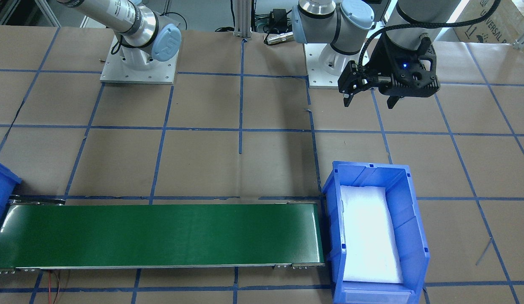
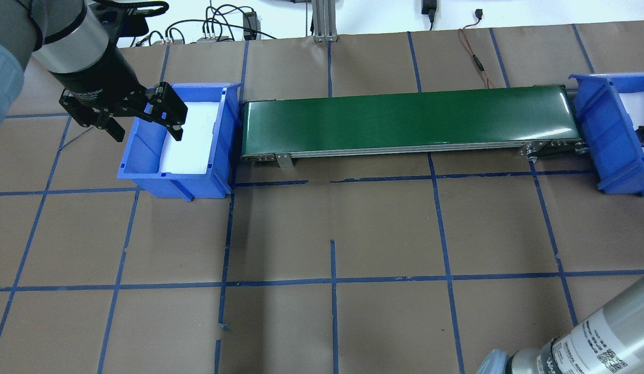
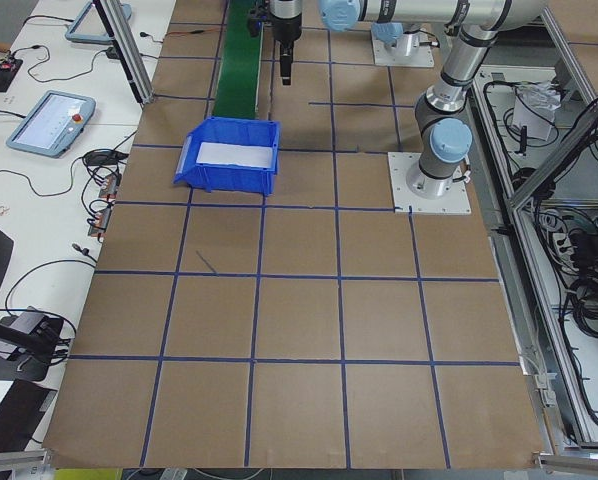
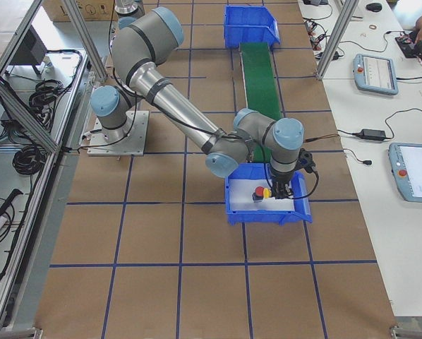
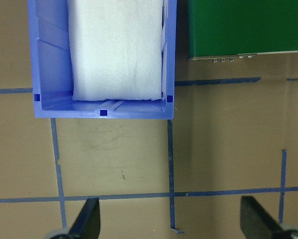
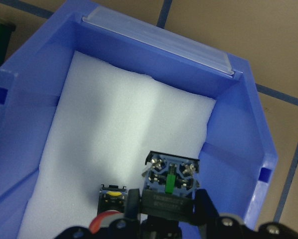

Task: Transport two buttons from left to right
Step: 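Carry the yellow button with the right gripper into the far blue bin, then release the yellow button and raise the right gripper out of the bin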

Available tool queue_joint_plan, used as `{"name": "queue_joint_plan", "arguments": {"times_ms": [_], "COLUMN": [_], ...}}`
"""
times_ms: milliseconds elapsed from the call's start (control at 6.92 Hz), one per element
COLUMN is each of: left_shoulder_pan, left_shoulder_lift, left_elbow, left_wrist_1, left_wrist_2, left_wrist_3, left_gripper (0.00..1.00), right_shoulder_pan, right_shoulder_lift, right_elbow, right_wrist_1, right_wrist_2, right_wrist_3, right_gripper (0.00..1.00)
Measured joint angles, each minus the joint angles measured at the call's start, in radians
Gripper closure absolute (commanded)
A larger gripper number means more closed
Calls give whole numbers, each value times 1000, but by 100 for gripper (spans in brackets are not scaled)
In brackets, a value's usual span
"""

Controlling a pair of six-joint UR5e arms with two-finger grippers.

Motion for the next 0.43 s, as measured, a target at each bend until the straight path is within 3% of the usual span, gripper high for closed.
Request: {"name": "queue_joint_plan", "arguments": {"times_ms": [434], "left_shoulder_pan": [0], "left_shoulder_lift": [0], "left_elbow": [0], "left_wrist_1": [0], "left_wrist_2": [1], "left_wrist_3": [1], "left_gripper": [0], "right_shoulder_pan": [5], "right_shoulder_lift": [29], "right_elbow": [-2], "right_wrist_1": [-22], "right_wrist_2": [47], "right_wrist_3": [-10], "right_gripper": [85]}}
